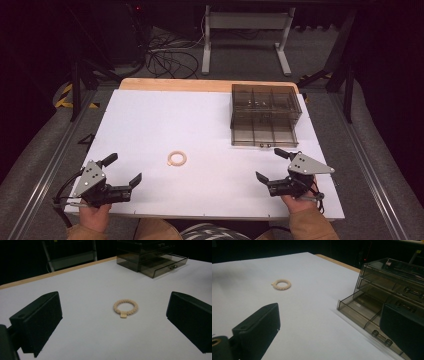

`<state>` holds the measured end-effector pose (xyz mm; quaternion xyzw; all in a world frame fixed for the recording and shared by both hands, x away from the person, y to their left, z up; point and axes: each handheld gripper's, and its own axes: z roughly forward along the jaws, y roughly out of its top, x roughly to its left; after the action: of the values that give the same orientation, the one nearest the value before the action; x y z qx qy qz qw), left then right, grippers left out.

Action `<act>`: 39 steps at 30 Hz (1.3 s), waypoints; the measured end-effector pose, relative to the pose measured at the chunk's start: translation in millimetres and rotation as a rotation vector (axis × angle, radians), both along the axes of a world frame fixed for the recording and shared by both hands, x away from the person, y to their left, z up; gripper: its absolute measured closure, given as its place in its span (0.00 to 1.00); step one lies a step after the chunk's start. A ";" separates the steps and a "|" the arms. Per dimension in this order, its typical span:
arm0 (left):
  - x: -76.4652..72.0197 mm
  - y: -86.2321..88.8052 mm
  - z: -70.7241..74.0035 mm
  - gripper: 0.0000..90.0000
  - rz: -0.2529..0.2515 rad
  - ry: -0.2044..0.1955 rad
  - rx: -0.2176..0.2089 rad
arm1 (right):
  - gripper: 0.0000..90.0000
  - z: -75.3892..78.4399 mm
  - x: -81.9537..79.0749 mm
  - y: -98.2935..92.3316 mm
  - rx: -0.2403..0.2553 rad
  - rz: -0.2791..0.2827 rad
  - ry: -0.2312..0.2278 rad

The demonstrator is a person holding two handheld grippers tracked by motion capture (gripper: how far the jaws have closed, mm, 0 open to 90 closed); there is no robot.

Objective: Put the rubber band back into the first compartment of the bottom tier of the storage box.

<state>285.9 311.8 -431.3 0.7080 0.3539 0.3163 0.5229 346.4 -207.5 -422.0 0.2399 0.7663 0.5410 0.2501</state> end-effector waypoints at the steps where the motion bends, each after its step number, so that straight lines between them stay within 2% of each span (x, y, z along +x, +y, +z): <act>1: 0.0 0.0 0.0 0.01 0.000 0.000 0.000 | 0.04 0.0 0.0 0.0 0.000 0.000 0.000; 10: -3.8 -1.4 2.1 0.01 0.016 -0.027 0.017 | 0.04 -1.2 2.2 -0.2 0.005 0.010 0.013; 14: -5.1 -0.4 3.0 0.01 0.014 -0.033 0.007 | 0.04 -2.0 0.9 0.4 0.000 0.012 0.019; 19: -3.8 -1.0 2.9 0.01 0.012 -0.031 0.004 | 0.04 0.5 -3.2 -0.1 0.003 0.006 0.008; 26: -3.3 -1.2 3.2 0.01 0.011 -0.033 0.015 | 0.04 -0.1 -3.0 0.1 0.001 0.007 0.017; 36: -3.2 -2.6 3.3 0.01 0.016 -0.030 0.021 | 0.05 3.6 2.5 7.1 -0.004 0.029 0.041; 39: -3.0 -1.8 3.5 0.01 0.014 -0.031 0.021 | 0.05 9.7 7.9 13.5 -0.007 0.040 0.054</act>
<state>282.9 310.0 -427.8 0.7059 0.3476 0.3346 0.5186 354.3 -194.0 -412.3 0.2381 0.7794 0.5365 0.2192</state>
